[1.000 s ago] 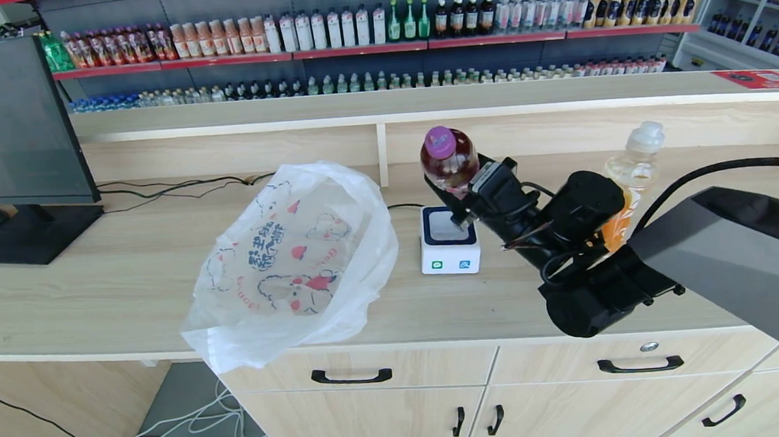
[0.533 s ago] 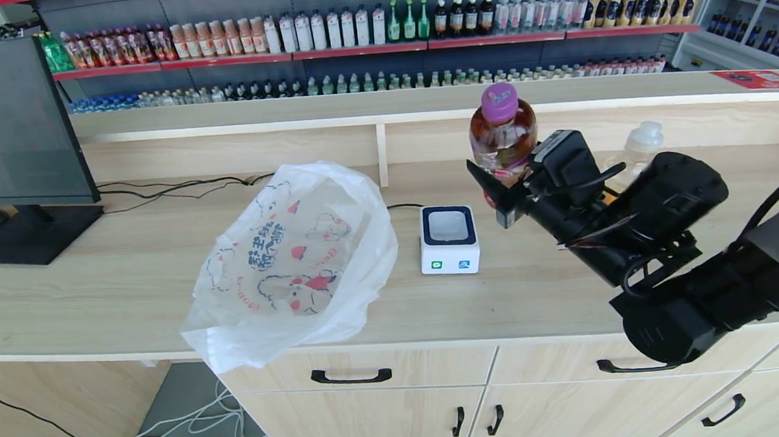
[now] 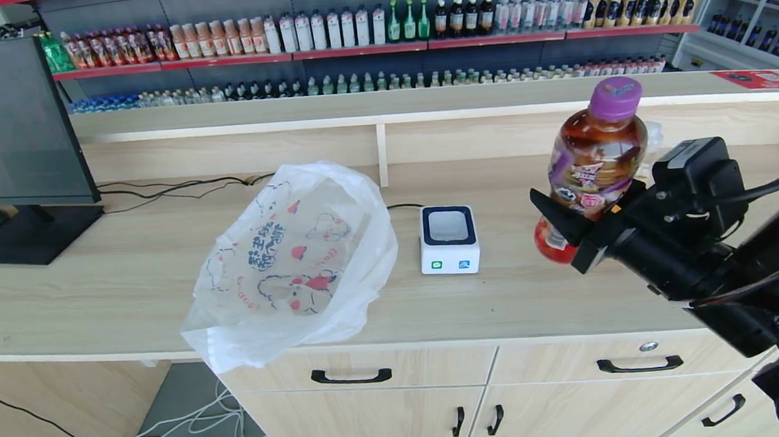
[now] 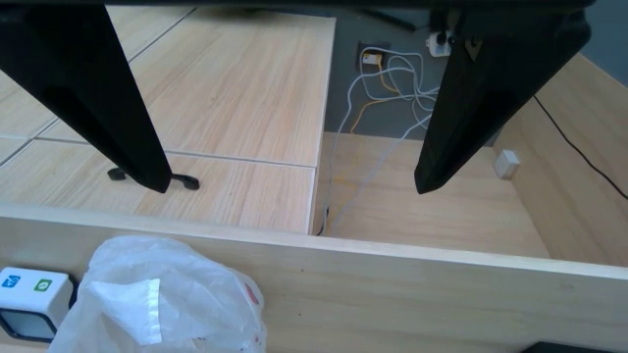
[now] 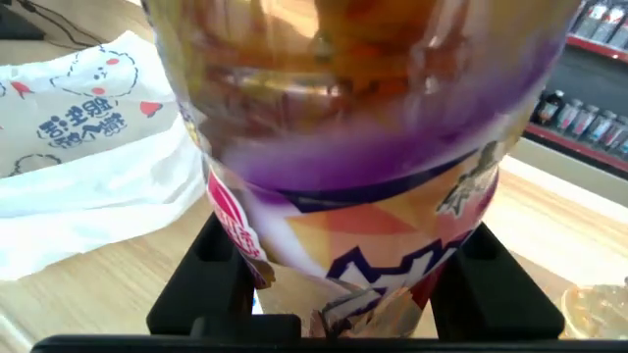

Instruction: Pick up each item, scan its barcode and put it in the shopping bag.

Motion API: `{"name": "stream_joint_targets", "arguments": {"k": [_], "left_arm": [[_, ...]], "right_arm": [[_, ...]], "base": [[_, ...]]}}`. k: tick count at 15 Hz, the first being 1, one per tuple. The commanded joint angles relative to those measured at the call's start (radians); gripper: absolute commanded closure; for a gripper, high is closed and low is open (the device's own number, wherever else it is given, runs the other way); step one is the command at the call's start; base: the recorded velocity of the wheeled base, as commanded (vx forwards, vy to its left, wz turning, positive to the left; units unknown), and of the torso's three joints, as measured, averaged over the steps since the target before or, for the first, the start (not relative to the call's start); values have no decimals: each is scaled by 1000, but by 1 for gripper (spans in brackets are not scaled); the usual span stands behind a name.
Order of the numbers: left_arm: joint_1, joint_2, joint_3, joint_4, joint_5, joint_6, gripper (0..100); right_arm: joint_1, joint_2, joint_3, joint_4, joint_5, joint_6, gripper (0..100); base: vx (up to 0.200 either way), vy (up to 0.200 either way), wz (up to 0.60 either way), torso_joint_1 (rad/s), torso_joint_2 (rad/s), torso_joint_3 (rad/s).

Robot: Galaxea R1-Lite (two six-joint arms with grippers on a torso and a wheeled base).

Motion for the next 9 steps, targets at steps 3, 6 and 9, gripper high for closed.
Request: {"name": "stream_joint_targets", "arguments": {"k": [3, 6, 9], "left_arm": [[0, 0, 0, 0, 0, -1, 0], [0, 0, 0, 0, 0, -1, 0], [0, 0, 0, 0, 0, 0, 0]], "right_arm": [[0, -178, 144, -3, -17, 134, 100], [0, -193, 118, -3, -113, 225, 100], [5, -189, 121, -3, -123, 217, 100]], "base": [[0, 0, 0, 0, 0, 0], [0, 0, 0, 0, 0, 0], [0, 0, 0, 0, 0, 0]]}}
